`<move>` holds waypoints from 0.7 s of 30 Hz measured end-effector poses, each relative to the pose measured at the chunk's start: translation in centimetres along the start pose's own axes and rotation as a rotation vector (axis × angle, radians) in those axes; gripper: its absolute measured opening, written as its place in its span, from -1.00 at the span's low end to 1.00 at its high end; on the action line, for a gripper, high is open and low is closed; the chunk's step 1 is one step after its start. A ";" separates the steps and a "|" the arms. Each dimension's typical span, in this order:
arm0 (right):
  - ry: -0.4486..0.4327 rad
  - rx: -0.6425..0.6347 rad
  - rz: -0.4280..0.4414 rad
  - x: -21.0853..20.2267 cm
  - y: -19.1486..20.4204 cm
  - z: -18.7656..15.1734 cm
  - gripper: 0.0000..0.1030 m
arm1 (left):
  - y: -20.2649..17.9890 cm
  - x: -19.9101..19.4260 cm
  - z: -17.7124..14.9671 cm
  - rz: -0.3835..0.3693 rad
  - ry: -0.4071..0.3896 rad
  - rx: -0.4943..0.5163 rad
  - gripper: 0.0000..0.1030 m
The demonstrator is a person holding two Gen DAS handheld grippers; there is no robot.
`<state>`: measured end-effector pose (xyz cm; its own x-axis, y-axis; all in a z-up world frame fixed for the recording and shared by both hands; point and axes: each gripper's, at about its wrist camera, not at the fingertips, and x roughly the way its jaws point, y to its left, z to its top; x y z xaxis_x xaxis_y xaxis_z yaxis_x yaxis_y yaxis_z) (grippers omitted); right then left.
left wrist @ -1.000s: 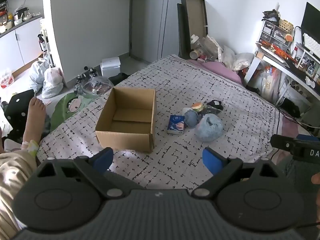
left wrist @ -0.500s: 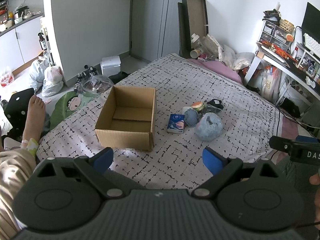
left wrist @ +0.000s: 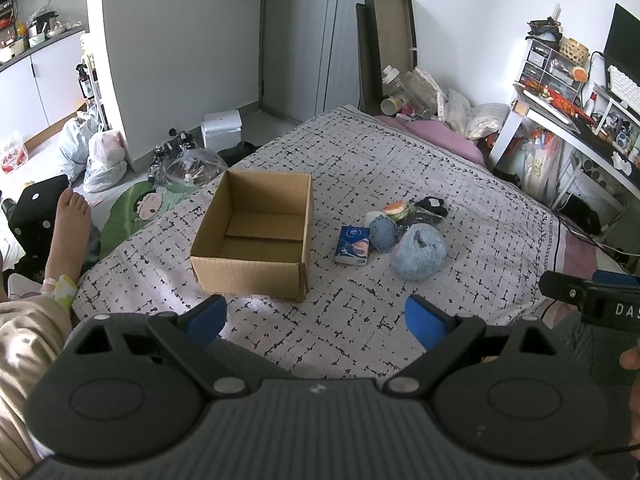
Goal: Organize soft objects
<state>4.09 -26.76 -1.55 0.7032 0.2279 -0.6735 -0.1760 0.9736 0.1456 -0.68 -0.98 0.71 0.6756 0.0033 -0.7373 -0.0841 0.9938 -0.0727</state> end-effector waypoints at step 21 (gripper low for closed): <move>0.071 0.094 0.130 3.4 -1.1 -0.1 1.00 | -0.6 3.5 0.3 -0.028 0.026 0.002 0.85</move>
<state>6.61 -27.08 -4.05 0.6277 0.3539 -0.6933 -0.1952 0.9338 0.2999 1.92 -1.53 -1.61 0.6586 -0.0273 -0.7520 -0.0638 0.9937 -0.0920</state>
